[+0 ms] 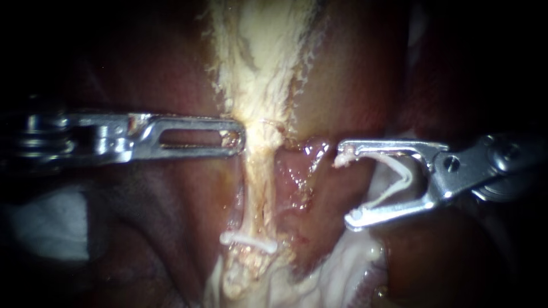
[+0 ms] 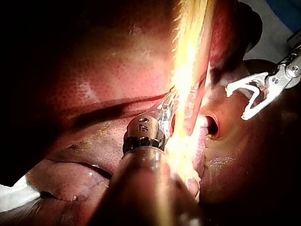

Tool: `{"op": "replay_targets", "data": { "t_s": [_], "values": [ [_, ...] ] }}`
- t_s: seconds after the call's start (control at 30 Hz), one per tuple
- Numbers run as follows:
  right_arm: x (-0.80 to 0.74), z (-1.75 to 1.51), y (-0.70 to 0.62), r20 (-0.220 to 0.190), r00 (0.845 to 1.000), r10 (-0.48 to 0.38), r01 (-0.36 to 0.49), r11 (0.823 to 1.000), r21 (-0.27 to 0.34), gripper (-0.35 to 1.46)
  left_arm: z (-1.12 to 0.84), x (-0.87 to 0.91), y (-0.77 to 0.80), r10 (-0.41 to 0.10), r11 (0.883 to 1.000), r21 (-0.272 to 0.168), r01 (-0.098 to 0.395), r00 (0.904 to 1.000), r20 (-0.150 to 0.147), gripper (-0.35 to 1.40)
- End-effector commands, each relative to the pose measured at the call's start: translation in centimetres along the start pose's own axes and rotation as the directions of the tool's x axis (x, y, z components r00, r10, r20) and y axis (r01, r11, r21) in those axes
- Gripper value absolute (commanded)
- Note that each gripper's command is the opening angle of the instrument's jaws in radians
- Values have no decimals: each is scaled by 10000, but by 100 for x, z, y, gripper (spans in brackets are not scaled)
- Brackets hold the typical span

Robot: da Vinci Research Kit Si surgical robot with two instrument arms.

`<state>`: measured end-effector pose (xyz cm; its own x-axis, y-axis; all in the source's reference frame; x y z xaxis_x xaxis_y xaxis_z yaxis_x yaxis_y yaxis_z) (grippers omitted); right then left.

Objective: Clipping second clip left tube

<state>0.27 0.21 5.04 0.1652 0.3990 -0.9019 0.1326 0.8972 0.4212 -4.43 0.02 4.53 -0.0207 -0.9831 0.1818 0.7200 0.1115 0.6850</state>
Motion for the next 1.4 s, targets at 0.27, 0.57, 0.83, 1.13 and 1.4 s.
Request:
{"op": "replay_targets", "data": {
  "t_s": [0.27,0.57,0.83,1.13,1.4],
  "values": [
    [0,0,-1,-5,10000,-2,2,10000,4,59,-10,-2,0,-2,10000,38,2,10000,-45,-35],
    [1,4,-3,-2,10000,-15,15,10000,-8,59,-74,-20,2,-65,9999,-121,65,10000,-12,-35],
    [3,12,-9,-27,10000,-40,40,10000,41,59,-94,-21,-10,-133,9997,-215,133,9999,20,-35],
    [-8,46,-16,-124,9987,495,-492,9985,257,59,-93,-20,-9,-124,9997,-218,125,9999,29,-35],
    [-40,104,-17,-235,9942,1053,-1039,9930,558,59,-90,-19,-8,-116,9997,-221,117,9999,38,-35]
  ]
}}
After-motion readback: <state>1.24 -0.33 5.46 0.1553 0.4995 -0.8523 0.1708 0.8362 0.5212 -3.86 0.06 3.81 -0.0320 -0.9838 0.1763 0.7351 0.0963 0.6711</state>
